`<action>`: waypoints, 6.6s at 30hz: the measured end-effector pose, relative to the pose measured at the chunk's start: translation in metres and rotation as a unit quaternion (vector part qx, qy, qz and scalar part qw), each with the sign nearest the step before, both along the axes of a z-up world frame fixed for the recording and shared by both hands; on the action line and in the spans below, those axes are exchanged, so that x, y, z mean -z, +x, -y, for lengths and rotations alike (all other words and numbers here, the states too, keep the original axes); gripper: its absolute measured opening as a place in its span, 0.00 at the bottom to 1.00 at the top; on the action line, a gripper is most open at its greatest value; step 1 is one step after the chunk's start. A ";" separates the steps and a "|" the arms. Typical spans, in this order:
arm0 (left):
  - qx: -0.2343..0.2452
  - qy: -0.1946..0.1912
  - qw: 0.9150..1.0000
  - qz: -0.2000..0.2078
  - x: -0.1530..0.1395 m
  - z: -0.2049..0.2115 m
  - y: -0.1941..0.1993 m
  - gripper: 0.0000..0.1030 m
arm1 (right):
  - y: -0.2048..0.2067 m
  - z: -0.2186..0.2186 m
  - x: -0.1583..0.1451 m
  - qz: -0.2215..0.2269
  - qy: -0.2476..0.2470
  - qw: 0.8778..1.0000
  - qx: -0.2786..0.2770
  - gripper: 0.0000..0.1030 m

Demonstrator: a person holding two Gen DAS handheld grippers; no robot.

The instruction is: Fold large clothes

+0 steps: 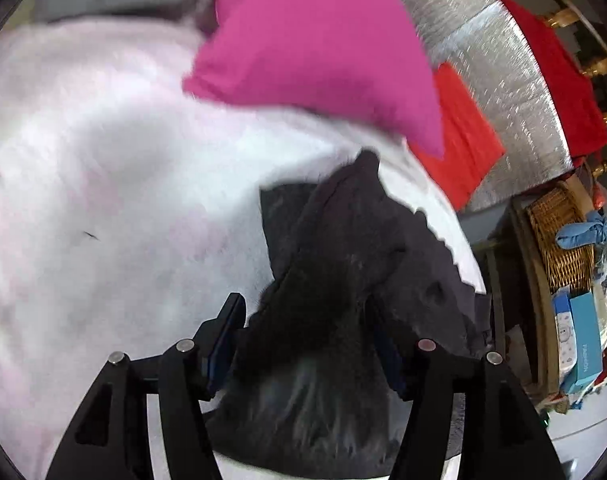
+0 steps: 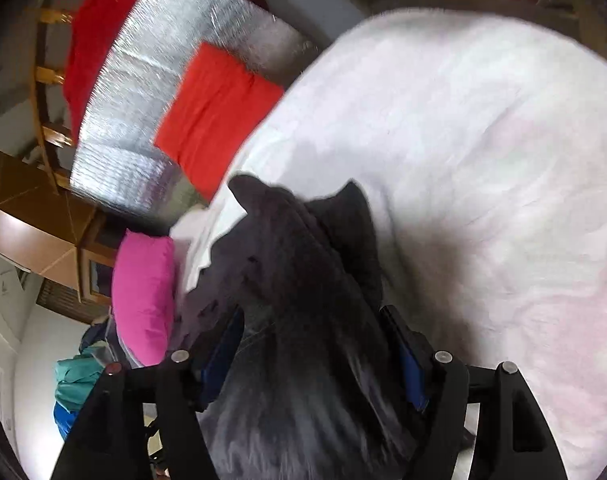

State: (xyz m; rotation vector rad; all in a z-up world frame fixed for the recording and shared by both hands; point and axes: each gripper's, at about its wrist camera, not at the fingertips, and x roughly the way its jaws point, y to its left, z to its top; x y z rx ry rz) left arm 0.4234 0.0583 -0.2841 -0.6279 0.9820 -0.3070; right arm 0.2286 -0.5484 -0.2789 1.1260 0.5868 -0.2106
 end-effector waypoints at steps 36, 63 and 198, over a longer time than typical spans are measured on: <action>-0.042 -0.081 0.996 -0.025 0.034 0.000 -0.054 0.42 | 0.024 -0.102 0.007 0.005 0.001 1.000 -0.017 0.35; -0.010 0.228 0.972 0.063 0.003 0.055 -0.081 0.65 | 0.002 -0.071 0.026 -0.019 0.021 0.999 0.032 0.40; 0.036 0.250 0.967 0.042 0.017 0.049 0.009 0.47 | 0.029 -0.009 0.031 -0.122 -0.072 0.990 -0.026 0.34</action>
